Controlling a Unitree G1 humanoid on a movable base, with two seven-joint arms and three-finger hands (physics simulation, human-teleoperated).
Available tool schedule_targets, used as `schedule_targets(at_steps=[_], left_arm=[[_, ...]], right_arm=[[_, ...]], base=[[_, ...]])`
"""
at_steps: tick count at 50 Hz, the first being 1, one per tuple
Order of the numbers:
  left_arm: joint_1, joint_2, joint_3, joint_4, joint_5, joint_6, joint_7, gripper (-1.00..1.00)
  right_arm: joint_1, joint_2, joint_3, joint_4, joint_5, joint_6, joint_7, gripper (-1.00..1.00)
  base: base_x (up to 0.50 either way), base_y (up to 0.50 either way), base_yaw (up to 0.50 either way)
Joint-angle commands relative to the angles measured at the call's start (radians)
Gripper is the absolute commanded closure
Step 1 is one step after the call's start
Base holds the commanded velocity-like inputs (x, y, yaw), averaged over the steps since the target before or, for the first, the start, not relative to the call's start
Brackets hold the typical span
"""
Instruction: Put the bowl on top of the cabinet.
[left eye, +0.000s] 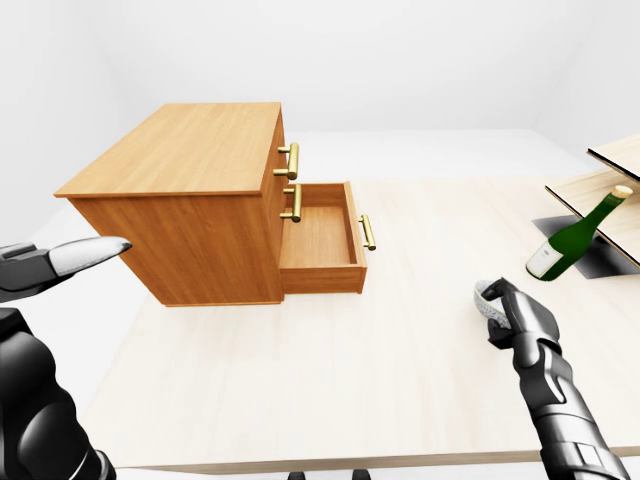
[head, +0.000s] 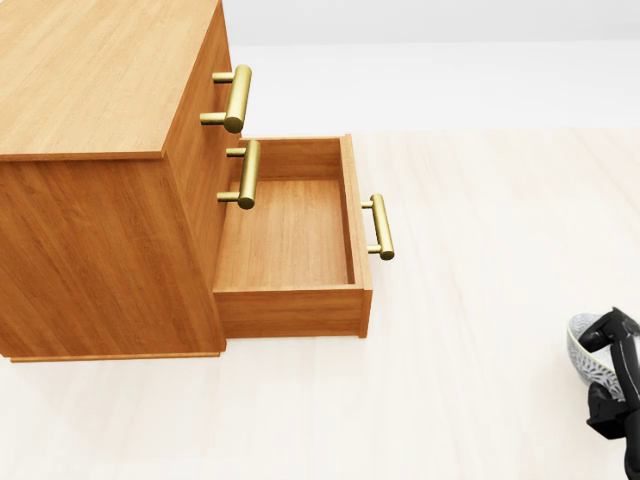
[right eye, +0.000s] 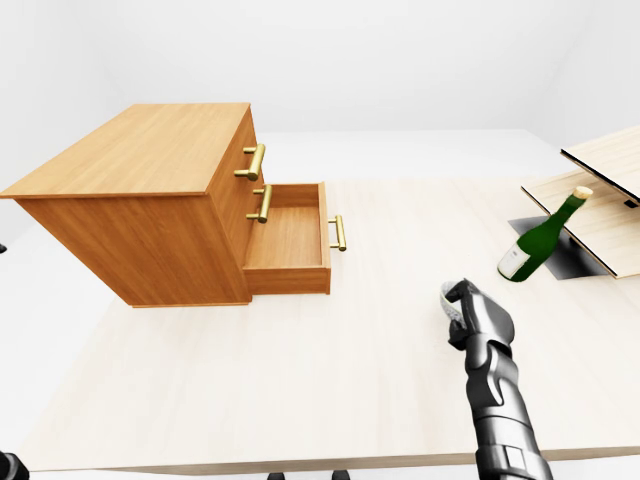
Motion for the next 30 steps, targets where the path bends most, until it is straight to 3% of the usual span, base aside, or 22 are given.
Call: schedule_targets(at_steps=[1, 30], left_arm=[[-0.001, 0.0, 0.001, -0.003, 0.0, 0.0, 0.0, -0.89], [0.001, 0.0, 0.003, 0.002, 0.0, 0.0, -0.001, -0.9]], right_arm=[[0.007, 0.002, -0.006, -0.025, 0.007, 0.006, 0.0, 1.0], [-0.008, 0.029, -0.043, -0.364, -0.11, 0.013, 0.192, 1.0]], base=[[0.0, 0.0, 0.0], [0.0, 0.0, 0.0]])
